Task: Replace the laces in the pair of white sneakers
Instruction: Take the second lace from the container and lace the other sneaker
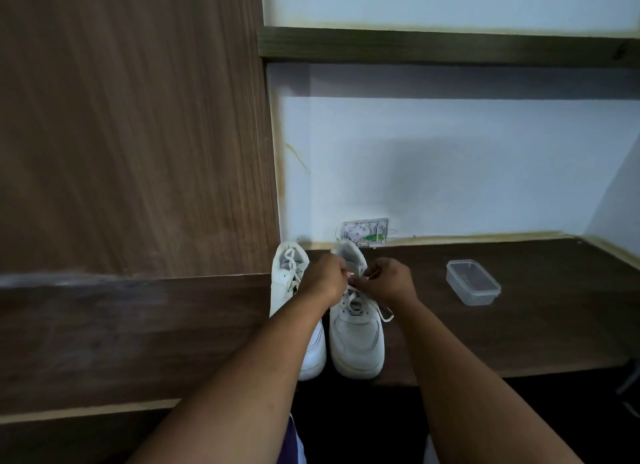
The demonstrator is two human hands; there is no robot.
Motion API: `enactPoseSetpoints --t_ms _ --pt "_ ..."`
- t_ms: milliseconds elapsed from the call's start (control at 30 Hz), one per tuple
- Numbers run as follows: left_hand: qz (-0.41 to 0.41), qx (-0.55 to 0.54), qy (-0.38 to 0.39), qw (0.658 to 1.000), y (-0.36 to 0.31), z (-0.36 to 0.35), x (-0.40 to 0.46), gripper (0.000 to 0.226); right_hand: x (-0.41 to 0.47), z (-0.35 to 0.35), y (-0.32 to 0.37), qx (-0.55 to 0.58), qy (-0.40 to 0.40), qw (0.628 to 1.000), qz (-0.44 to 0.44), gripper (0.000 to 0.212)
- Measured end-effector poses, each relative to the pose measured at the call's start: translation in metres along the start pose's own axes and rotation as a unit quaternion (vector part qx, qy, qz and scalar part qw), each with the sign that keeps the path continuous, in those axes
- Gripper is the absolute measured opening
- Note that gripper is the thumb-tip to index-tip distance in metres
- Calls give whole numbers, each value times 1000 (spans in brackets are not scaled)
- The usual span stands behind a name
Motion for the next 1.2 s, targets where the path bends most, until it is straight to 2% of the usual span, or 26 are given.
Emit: enactPoseSetpoints --t_ms 67,100,233,467,667,833,967,1067,1200 --pt "15 -64 -54 996 0 4 1 3 2 0 3 -3 0 1000 0 29" --pt "18 -72 -68 995 0 4 1 7 3 1 2 8 2 1000 -10 24" --pt "6 -25 -41 999 1 -15 3 17 7 3 -7 52 32 997 -56 6" --pt "-10 22 -45 999 -2 -35 7 20 9 0 -18 75 42 994 -61 3" --pt "12 -11 -61 998 2 -37 8 21 6 -4 -23 126 42 988 -78 5" --pt "15 -41 -65 997 3 -38 10 16 7 -2 -24 126 39 988 -76 6" --pt "-8 -31 -53 998 6 -39 12 11 4 -4 -25 155 77 983 -61 4" --pt "-24 -40 -53 998 7 -40 14 10 -1 2 -25 201 122 970 -65 12" --pt "-46 -25 -36 998 7 -39 17 12 -6 1 -26 228 123 963 -79 15"
Point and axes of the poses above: each hand's wrist, its own x-axis towards the middle knuckle, its own z-axis out of the back of the hand, y = z × x, the point moved 6 cm from there along x, towards the middle knuckle, and after that the axes turned 4 degrees about x, right-handed, at the moved point
